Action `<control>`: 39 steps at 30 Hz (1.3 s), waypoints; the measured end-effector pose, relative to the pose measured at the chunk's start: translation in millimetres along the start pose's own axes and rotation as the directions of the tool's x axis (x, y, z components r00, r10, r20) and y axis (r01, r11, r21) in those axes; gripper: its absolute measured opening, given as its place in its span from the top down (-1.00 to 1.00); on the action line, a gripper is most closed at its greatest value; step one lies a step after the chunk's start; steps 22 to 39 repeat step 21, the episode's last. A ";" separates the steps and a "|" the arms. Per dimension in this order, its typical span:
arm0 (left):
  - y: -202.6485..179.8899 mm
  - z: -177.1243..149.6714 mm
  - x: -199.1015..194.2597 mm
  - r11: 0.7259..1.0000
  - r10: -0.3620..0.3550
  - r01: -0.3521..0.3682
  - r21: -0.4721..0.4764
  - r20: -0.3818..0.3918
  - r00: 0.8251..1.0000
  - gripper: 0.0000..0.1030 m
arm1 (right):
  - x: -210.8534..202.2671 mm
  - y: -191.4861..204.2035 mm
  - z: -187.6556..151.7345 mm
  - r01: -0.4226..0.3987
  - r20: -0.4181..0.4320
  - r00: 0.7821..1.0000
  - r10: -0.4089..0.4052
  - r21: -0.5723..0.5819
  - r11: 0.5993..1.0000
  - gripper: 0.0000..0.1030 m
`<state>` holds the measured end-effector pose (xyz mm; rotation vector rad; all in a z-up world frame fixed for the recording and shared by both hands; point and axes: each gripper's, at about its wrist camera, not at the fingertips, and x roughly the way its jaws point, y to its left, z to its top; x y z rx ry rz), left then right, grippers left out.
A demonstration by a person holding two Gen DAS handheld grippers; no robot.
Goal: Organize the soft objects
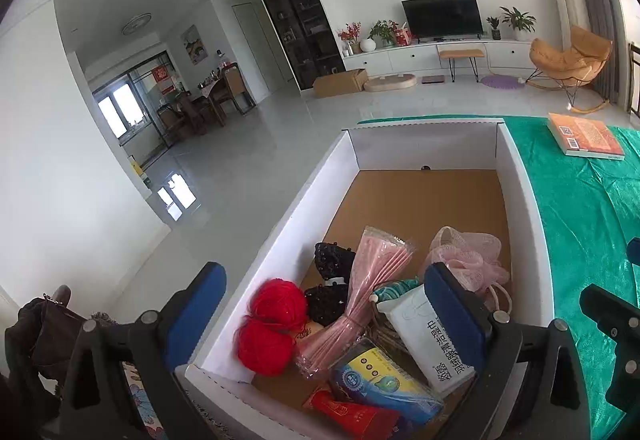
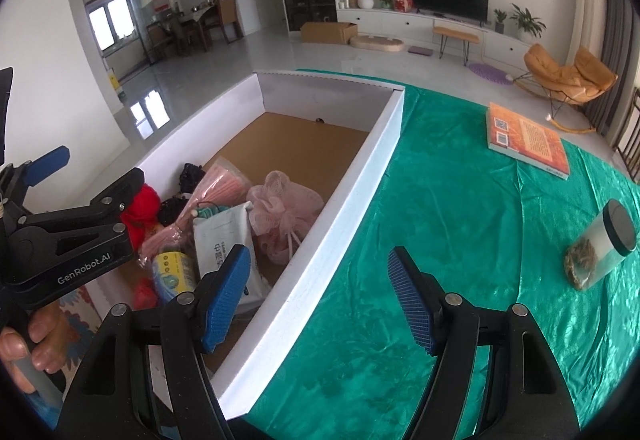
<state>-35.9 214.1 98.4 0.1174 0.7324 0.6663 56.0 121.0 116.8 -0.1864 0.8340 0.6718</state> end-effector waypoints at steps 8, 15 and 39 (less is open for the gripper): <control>17.4 -6.7 -1.8 0.999 -0.014 0.014 -0.030 -0.009 1.000 -0.92 | 5.0 20.6 -4.6 0.000 -0.018 1.000 0.000 -0.055 0.999 -0.45; 31.9 -21.1 8.4 0.998 -0.054 0.052 -0.040 -0.068 0.996 -0.93 | 10.1 50.9 -13.9 -0.029 -0.035 0.999 0.025 -0.120 0.992 -0.45; 18.7 -26.5 -7.9 0.997 -0.083 0.083 0.011 -0.021 0.996 -1.00 | 6.9 57.2 -22.9 -0.033 -0.034 0.999 0.028 -0.150 0.988 -0.45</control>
